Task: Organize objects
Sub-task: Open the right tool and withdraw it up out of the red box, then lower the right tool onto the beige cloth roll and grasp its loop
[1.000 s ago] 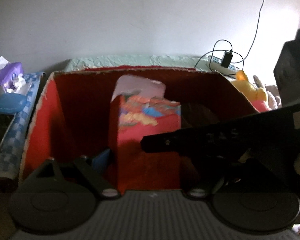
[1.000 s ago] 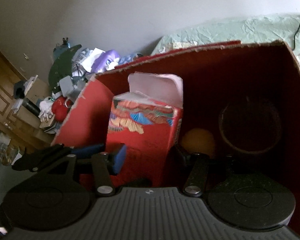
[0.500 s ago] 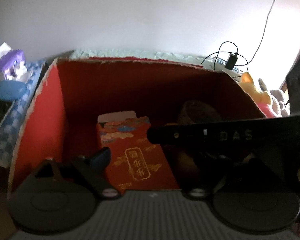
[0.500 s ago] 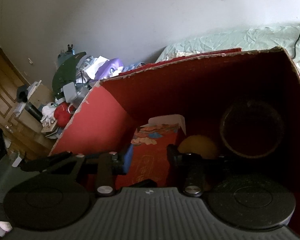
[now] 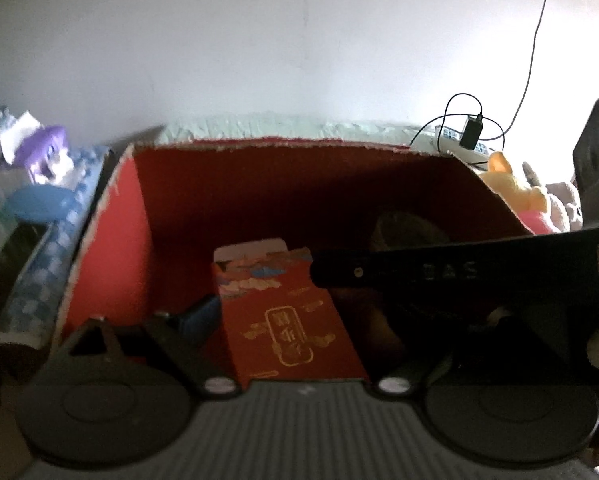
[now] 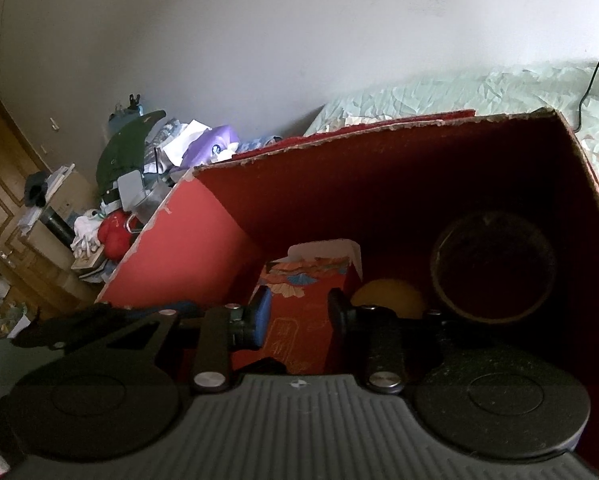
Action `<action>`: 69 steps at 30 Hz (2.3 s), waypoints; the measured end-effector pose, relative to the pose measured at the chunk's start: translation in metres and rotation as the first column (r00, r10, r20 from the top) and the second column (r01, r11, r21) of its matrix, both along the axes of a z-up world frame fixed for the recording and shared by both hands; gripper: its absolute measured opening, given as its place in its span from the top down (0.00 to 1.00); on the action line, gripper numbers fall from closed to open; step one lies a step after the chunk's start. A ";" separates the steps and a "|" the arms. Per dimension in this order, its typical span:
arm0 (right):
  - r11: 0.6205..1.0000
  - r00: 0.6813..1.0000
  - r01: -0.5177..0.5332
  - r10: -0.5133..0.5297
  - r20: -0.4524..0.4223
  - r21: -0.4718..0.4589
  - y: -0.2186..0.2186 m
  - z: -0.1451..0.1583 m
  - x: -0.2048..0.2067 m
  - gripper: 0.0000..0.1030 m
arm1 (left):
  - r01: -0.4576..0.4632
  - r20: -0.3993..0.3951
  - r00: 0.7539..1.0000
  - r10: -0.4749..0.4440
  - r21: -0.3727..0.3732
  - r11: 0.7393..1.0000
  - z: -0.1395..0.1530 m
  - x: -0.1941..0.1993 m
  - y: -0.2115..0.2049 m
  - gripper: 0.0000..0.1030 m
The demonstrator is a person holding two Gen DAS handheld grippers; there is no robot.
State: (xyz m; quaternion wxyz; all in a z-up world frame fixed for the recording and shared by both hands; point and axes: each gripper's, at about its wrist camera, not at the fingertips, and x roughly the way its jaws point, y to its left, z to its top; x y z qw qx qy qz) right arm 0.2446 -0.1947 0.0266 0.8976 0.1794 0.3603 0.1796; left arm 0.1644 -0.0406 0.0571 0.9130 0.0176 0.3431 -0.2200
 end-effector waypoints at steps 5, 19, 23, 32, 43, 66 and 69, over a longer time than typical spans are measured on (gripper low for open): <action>0.999 0.999 0.027 -0.026 0.024 -0.021 0.001 0.002 -0.003 0.65 | -0.039 0.069 0.997 0.037 0.037 0.999 0.011 -0.014 0.001 0.14; 0.993 0.978 0.107 -0.114 0.177 0.050 -0.007 0.032 -0.048 0.58 | -0.137 0.252 0.962 0.108 0.101 0.985 0.039 -0.062 0.011 0.04; 0.992 0.972 0.087 -0.105 0.211 0.092 -0.007 0.042 -0.068 0.58 | -0.148 0.280 0.953 0.114 0.104 0.984 0.045 -0.077 0.011 0.04; 0.985 0.964 0.094 -0.126 0.233 0.144 -0.001 0.049 -0.111 0.50 | -0.202 0.323 0.934 0.150 0.132 0.971 0.055 -0.112 0.017 0.02; 0.984 0.968 0.047 -0.087 0.236 0.173 0.006 0.032 -0.154 0.47 | -0.256 0.299 0.933 0.200 0.161 0.953 0.044 -0.142 0.029 0.02; 0.956 0.987 0.067 -0.104 0.119 0.284 -0.005 -0.053 -0.157 0.45 | -0.280 0.114 0.958 0.264 0.170 0.945 -0.027 -0.133 0.036 0.01; 0.950 0.987 0.064 -0.106 0.122 0.307 -0.007 -0.060 -0.155 0.45 | -0.282 0.102 0.958 0.269 0.147 0.948 -0.030 -0.134 0.040 0.01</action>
